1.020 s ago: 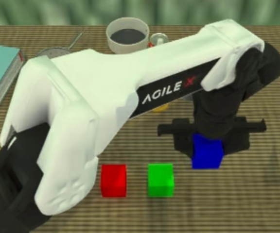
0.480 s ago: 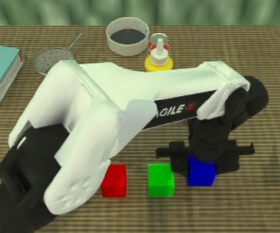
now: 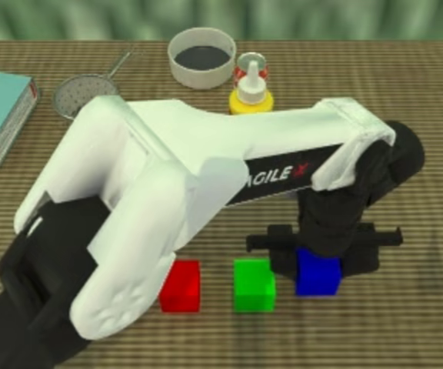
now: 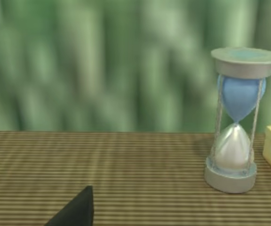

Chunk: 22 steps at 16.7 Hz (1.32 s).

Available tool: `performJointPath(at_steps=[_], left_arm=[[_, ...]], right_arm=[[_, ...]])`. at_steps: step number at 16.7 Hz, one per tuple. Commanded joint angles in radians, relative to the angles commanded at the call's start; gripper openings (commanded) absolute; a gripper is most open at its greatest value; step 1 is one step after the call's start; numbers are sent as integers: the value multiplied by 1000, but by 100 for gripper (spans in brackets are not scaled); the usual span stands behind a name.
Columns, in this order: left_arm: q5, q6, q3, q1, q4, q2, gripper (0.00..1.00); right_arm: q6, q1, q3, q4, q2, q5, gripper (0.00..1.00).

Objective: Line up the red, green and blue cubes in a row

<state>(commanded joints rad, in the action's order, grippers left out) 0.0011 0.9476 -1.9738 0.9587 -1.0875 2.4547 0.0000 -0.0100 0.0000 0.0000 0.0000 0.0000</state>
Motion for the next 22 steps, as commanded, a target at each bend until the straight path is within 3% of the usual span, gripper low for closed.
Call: performJointPath(at_steps=[8, 18, 22], left_arm=[[0, 0, 0, 0, 0, 0, 98], [0, 0, -3, -1, -4, -1, 100], [0, 6, -97, -12, -120, -15, 100]], right_arm=[[0, 0, 0, 0, 0, 0, 100], [0, 0, 0, 0, 0, 0, 100], [0, 0, 0, 0, 0, 0, 100]])
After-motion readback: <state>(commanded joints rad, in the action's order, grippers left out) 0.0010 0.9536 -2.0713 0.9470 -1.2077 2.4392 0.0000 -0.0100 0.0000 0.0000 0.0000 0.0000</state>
